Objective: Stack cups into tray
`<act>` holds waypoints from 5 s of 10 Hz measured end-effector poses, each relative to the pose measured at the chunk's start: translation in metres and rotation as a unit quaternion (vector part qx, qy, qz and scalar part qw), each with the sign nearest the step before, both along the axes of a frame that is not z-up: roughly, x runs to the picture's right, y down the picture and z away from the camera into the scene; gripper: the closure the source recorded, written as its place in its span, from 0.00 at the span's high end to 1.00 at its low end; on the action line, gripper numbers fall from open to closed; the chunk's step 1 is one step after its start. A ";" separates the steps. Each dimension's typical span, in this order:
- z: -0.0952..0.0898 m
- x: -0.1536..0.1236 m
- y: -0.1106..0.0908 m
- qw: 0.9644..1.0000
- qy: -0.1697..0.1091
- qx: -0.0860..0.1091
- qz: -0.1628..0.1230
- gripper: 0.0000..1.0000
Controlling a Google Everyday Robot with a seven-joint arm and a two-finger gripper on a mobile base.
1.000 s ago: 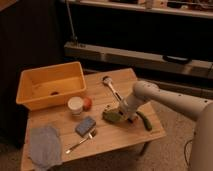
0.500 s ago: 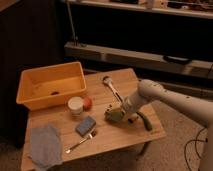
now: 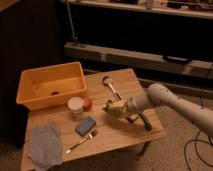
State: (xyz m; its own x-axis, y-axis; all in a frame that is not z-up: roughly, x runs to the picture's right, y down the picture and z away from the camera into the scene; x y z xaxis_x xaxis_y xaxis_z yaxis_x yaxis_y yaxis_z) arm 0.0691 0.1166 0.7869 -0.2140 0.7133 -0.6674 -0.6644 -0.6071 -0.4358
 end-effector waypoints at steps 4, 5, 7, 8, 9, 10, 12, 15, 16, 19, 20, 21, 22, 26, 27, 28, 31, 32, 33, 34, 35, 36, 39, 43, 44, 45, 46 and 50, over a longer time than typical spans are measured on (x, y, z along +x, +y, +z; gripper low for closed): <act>-0.054 -0.014 -0.044 0.996 -0.062 0.065 0.010 0.31; -0.064 -0.019 -0.050 0.994 -0.073 0.077 0.006 0.31; -0.082 -0.035 -0.062 0.990 -0.099 0.101 -0.003 0.31; -0.087 -0.041 -0.064 0.988 -0.108 0.106 -0.006 0.31; -0.090 -0.048 -0.068 0.987 -0.117 0.111 -0.008 0.31; -0.094 -0.060 -0.071 0.985 -0.128 0.116 -0.013 0.31; -0.100 -0.091 -0.080 0.980 -0.152 0.122 -0.025 0.31; -0.105 -0.118 -0.086 0.975 -0.182 0.124 -0.029 0.31; -0.107 -0.126 -0.087 0.973 -0.190 0.123 -0.031 0.31; -0.105 -0.151 -0.087 0.969 -0.217 0.112 -0.033 0.31; -0.102 -0.160 -0.087 0.968 -0.223 0.108 -0.034 0.31; -0.099 -0.168 -0.086 0.968 -0.229 0.101 -0.035 0.31; -0.097 -0.171 -0.084 0.967 -0.231 0.098 -0.036 0.31; -0.083 -0.184 -0.077 0.967 -0.241 0.081 -0.029 0.31; -0.078 -0.188 -0.075 0.967 -0.243 0.074 -0.027 0.31; -0.074 -0.191 -0.075 0.967 -0.242 0.070 -0.025 0.31; -0.064 -0.197 -0.075 0.968 -0.242 0.058 -0.018 0.31; -0.061 -0.200 -0.075 0.969 -0.242 0.054 -0.017 0.31; -0.058 -0.202 -0.075 0.969 -0.241 0.051 -0.015 0.31; -0.055 -0.204 -0.074 0.970 -0.240 0.047 -0.014 0.31; -0.051 -0.205 -0.073 0.970 -0.239 0.044 -0.012 0.31; -0.049 -0.206 -0.073 0.970 -0.239 0.041 -0.009 0.31; -0.042 -0.209 -0.071 0.971 -0.238 0.034 -0.006 0.31; -0.037 -0.211 -0.073 0.970 -0.243 0.030 0.004 0.31; -0.035 -0.210 -0.073 0.970 -0.243 0.028 0.007 0.31; -0.034 -0.210 -0.072 0.969 -0.244 0.027 0.009 0.31; -0.033 -0.209 -0.072 0.970 -0.244 0.025 0.009 0.31; -0.030 -0.206 -0.071 0.970 -0.243 0.022 0.013 0.31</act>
State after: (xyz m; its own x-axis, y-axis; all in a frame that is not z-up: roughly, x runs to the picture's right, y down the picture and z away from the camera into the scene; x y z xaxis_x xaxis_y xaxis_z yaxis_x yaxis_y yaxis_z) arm -0.1373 0.0460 0.7566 0.0995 0.7423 -0.6627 -0.3592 -0.5943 -0.7196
